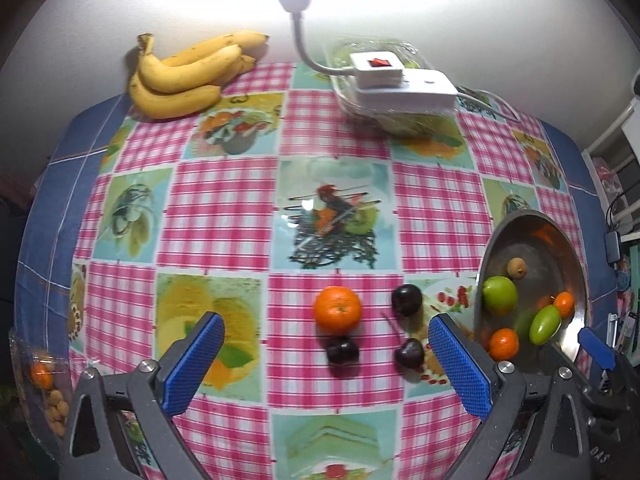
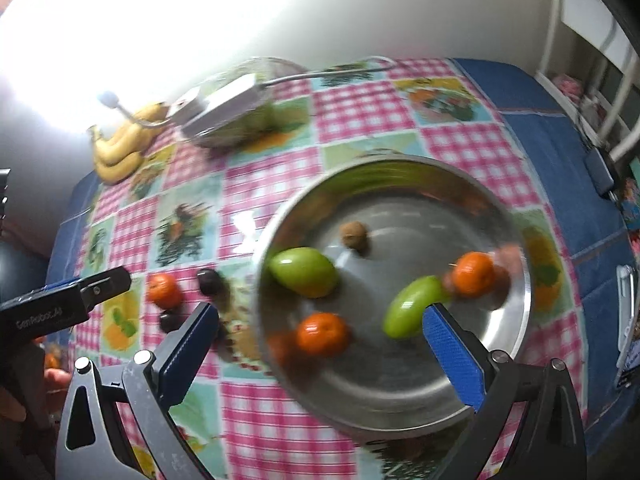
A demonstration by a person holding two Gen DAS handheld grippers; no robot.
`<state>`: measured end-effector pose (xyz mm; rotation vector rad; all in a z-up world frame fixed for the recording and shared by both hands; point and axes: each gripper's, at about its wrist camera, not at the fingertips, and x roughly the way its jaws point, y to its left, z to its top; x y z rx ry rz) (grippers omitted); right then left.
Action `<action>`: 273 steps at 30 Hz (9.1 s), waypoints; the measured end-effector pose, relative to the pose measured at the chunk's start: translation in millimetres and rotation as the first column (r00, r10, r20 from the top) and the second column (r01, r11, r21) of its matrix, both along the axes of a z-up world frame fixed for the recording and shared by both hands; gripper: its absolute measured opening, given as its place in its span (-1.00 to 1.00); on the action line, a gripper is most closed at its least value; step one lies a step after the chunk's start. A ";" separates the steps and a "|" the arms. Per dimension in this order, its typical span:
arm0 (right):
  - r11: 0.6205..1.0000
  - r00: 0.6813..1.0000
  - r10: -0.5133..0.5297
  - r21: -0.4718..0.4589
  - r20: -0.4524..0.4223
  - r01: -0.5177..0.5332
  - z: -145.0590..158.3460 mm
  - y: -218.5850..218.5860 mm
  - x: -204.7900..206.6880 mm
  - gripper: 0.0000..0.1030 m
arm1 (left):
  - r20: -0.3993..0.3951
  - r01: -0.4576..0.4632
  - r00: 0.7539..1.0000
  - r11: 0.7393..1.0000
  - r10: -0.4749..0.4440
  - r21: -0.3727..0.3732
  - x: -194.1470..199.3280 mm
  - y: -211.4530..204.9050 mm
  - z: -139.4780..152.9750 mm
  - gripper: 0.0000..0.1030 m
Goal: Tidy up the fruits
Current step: 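Withdraw both grippers from the bowl toward the dark plums, then grasp a dark plum with the left gripper while the right gripper grasps another dark plum, then carry the plum with the left gripper while the right gripper carries its plum over the bowl, then open the left gripper over the bowl while the right gripper releases its plum, then withdraw both grippers from the bowl toward the remaining fruits, then move both grippers toward the tangerine and dark plum on the cloth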
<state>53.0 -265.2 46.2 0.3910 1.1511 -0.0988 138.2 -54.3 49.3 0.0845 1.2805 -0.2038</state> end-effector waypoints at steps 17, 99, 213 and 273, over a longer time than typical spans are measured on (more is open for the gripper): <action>0.969 0.974 0.224 0.113 -0.031 -0.219 -29.7 81.6 22.2 0.97 | -0.074 -0.039 0.997 0.999 0.037 -0.037 0.0 36.1 -19.3 1.00; 0.995 0.995 0.086 0.059 -0.042 -0.084 -20.8 7.3 2.8 -0.48 | -0.119 0.052 0.991 0.995 -0.062 -0.087 -30.5 -56.1 -18.8 -0.43; 0.973 0.973 -0.222 0.044 -0.070 0.225 -29.4 -121.8 -22.7 -0.30 | 0.052 -0.041 0.997 0.990 0.048 -0.136 -30.7 -120.2 -32.0 0.28; 0.998 0.998 -0.055 0.009 -0.025 0.055 -27.9 -51.8 7.5 1.00 | 0.189 -0.031 0.982 0.999 0.029 0.010 -19.9 -65.1 -8.9 1.00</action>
